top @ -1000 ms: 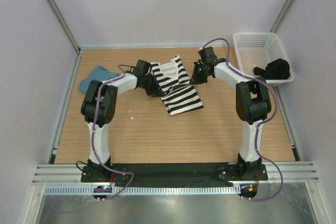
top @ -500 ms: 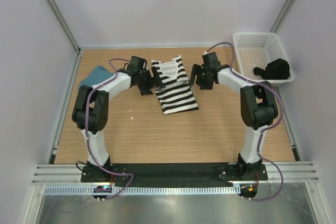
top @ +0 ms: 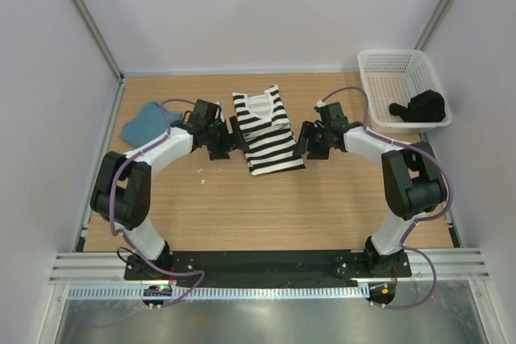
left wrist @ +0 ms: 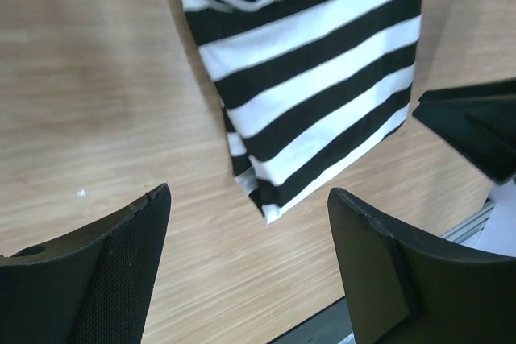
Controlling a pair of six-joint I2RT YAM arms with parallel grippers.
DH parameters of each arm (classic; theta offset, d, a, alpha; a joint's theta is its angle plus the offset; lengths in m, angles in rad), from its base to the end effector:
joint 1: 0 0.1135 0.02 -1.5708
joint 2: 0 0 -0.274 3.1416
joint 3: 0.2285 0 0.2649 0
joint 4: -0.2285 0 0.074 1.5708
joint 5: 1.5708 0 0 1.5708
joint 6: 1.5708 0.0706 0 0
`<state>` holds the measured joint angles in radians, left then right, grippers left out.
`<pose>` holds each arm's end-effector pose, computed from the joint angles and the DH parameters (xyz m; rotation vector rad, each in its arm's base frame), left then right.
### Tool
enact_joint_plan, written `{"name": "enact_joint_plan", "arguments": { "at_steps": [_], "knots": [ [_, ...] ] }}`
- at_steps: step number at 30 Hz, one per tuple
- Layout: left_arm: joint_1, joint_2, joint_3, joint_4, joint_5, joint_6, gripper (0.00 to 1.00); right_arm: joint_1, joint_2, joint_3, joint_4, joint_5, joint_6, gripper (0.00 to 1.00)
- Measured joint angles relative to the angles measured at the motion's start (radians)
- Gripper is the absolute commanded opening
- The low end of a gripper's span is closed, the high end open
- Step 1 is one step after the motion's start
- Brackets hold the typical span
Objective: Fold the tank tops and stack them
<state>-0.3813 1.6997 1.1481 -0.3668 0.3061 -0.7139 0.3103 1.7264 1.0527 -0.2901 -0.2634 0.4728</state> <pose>0.3561 -0.1657 0.1888 -0.2993 2.6102 -0.8077 0.3587 0.1343 0.1533 0.1039 2.6083 0.6310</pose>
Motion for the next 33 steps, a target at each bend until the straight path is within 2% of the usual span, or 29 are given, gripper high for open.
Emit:
{"name": "enact_joint_plan", "arguments": {
  "at_steps": [5,7,13,15,16,19,28,33],
  "knots": [
    [-0.045,-0.043,-0.089,0.012,0.0,0.014,0.78,0.003,0.0,-0.021,-0.001,-0.014,-0.003,0.49],
    [-0.06,-0.057,-0.104,0.017,0.0,0.016,0.77,0.005,0.0,-0.028,0.007,-0.016,-0.004,0.42],
    [-0.095,-0.071,-0.117,0.05,0.001,0.019,0.77,0.024,0.004,-0.066,0.01,-0.018,-0.005,0.4],
    [-0.101,-0.071,-0.127,0.064,0.0,0.019,0.74,0.032,0.009,-0.072,0.01,-0.015,-0.006,0.34],
    [-0.103,-0.071,-0.13,0.067,0.0,0.019,0.71,0.036,0.01,-0.076,0.01,-0.013,-0.008,0.25],
    [-0.11,-0.071,-0.134,0.075,0.001,0.021,0.58,0.049,0.01,-0.093,0.016,-0.012,-0.011,0.14],
    [-0.137,-0.072,-0.188,0.096,-0.008,0.037,0.49,0.148,-0.116,-0.235,0.031,0.024,0.008,0.09],
    [-0.153,-0.072,-0.215,0.097,-0.011,0.037,0.42,0.178,-0.132,-0.249,0.028,0.042,0.027,0.08]
  ]
}}
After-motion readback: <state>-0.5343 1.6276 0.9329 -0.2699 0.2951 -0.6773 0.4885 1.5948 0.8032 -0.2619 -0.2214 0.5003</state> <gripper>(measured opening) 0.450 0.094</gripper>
